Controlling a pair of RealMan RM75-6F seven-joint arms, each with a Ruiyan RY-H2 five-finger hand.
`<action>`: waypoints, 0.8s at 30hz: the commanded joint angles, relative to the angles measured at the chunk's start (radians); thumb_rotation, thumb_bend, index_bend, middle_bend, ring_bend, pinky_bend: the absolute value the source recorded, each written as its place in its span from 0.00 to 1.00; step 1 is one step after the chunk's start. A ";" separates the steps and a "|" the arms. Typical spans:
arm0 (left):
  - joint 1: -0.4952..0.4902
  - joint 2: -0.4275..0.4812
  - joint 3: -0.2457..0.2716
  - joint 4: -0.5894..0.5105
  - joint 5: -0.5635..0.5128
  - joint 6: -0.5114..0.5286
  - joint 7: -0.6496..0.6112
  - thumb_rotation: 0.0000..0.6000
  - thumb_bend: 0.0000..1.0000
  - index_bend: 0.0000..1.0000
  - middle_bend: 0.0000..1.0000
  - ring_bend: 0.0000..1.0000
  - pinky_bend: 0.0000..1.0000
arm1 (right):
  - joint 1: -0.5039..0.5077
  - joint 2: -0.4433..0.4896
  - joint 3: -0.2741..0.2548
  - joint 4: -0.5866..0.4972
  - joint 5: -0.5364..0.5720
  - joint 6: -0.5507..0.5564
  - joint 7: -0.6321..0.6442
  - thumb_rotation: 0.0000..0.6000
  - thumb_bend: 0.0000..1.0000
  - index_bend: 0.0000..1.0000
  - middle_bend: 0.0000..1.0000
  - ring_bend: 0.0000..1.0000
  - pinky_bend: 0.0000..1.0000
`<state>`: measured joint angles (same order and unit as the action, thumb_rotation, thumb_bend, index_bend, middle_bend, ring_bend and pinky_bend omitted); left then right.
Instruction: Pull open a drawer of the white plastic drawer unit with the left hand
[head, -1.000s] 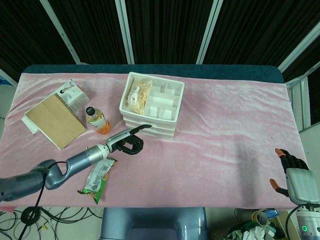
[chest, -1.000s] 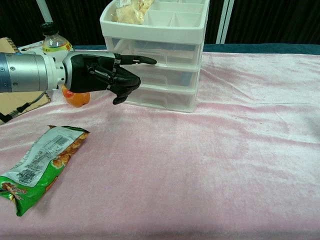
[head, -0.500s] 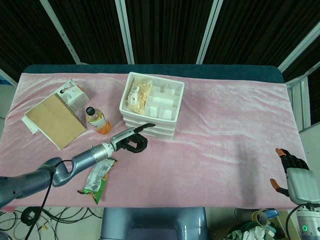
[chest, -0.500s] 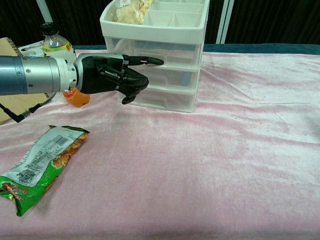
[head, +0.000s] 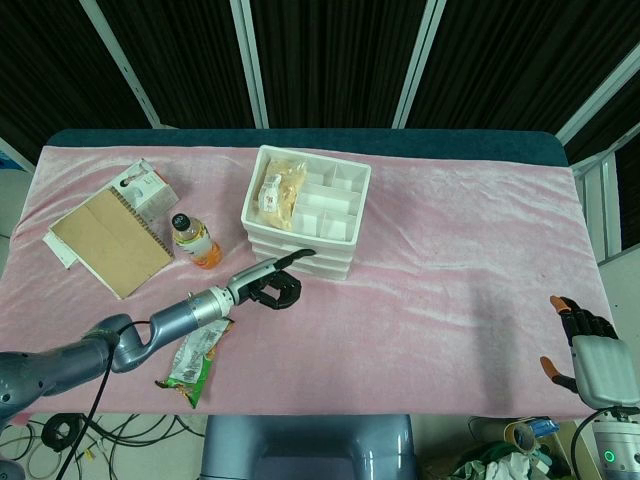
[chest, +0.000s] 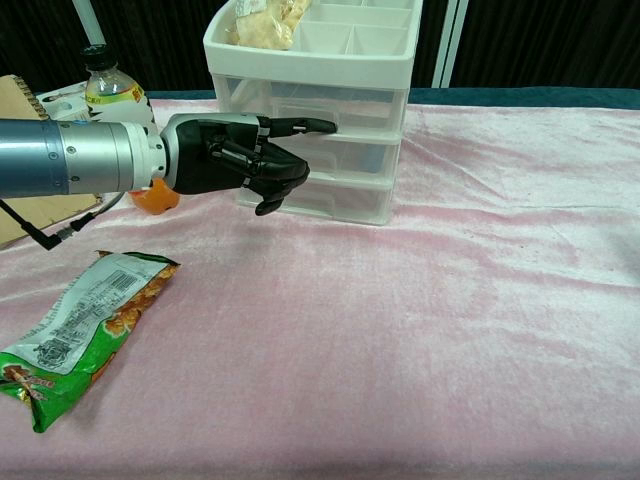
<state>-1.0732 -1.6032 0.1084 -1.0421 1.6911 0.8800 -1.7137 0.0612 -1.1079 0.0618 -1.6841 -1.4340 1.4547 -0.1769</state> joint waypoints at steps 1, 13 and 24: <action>-0.002 -0.002 0.002 0.003 0.000 0.002 0.004 1.00 0.47 0.00 0.68 0.67 0.69 | 0.000 0.000 0.000 0.000 0.000 0.000 0.000 1.00 0.18 0.14 0.12 0.19 0.20; -0.004 0.024 0.025 -0.033 0.016 0.026 0.033 1.00 0.47 0.00 0.68 0.67 0.69 | 0.000 -0.003 -0.001 -0.001 -0.002 0.000 -0.007 1.00 0.18 0.14 0.12 0.19 0.20; 0.000 0.048 0.048 -0.061 0.029 0.048 0.054 1.00 0.47 0.00 0.69 0.67 0.69 | 0.001 -0.004 -0.002 -0.002 -0.002 -0.002 -0.010 1.00 0.19 0.14 0.12 0.19 0.20</action>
<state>-1.0736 -1.5561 0.1548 -1.1022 1.7191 0.9266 -1.6604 0.0620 -1.1114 0.0595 -1.6856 -1.4357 1.4532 -0.1865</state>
